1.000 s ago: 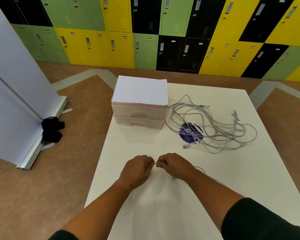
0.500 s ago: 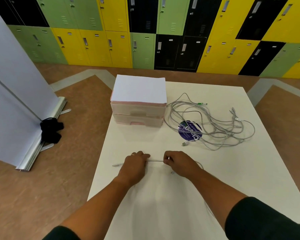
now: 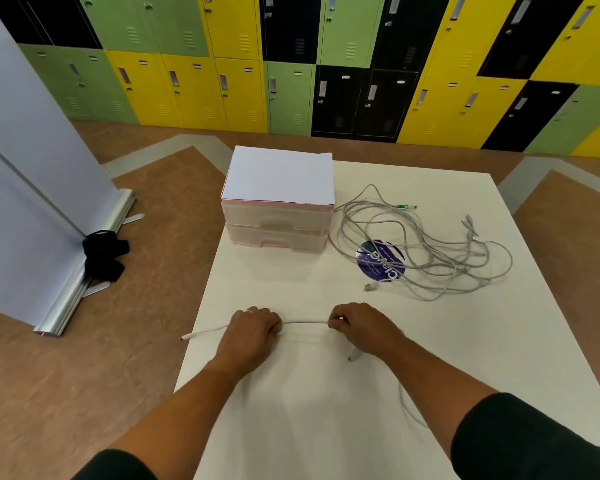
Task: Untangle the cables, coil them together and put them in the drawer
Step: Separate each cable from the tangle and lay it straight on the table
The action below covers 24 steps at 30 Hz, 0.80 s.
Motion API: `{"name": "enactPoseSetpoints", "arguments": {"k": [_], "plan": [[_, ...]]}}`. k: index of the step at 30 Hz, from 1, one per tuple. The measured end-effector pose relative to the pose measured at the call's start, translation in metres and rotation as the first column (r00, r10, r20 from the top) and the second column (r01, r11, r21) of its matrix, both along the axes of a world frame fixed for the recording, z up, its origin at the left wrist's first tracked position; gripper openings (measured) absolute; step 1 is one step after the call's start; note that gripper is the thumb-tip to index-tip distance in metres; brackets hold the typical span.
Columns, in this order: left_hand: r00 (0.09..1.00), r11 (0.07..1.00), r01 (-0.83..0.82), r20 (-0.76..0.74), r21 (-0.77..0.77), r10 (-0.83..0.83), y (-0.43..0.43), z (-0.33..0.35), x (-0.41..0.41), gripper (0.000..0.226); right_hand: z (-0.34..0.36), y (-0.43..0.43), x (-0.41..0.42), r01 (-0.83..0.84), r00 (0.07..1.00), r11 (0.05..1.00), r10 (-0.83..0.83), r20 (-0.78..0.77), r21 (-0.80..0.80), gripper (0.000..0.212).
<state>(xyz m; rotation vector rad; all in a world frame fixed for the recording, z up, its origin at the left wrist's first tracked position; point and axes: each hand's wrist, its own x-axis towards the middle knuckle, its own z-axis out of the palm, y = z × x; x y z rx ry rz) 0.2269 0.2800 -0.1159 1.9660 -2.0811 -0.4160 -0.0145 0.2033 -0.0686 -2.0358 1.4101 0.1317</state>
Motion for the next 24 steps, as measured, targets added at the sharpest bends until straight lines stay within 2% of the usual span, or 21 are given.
{"name": "enactPoseSetpoints", "arguments": {"k": [4,8,13,17,21,24], "plan": [[0.998,1.0,0.019,0.065,-0.003,-0.019,0.004,0.001,0.005,0.021,0.002,-0.001,-0.005,0.007,1.0,1.0,-0.007,-0.004,0.019,0.016],[0.991,0.999,-0.027,0.13,0.028,0.023,0.003,0.0,-0.002,0.031,0.003,-0.001,0.002,0.031,0.997,0.997,-0.035,0.064,0.065,0.018],[0.998,0.998,-0.054,-0.016,0.016,0.055,0.004,-0.002,0.001,0.024,0.001,-0.001,-0.003,0.064,0.994,0.991,-0.073,0.078,0.114,0.027],[1.0,0.999,0.002,0.001,0.035,-0.002,0.012,-0.005,0.003,0.031,-0.002,-0.004,-0.005,0.025,0.999,0.992,-0.03,0.041,0.126,0.031],[0.998,0.999,-0.027,0.05,0.038,0.026,0.013,-0.012,0.008,0.04,0.0,-0.002,0.0,-0.007,0.998,0.994,0.0,0.056,0.113,0.032],[0.998,0.997,-0.06,0.019,0.038,0.059,0.005,-0.006,0.002,0.042,0.001,0.0,0.003,-0.023,0.995,0.994,0.012,0.099,0.107,0.031]]}}
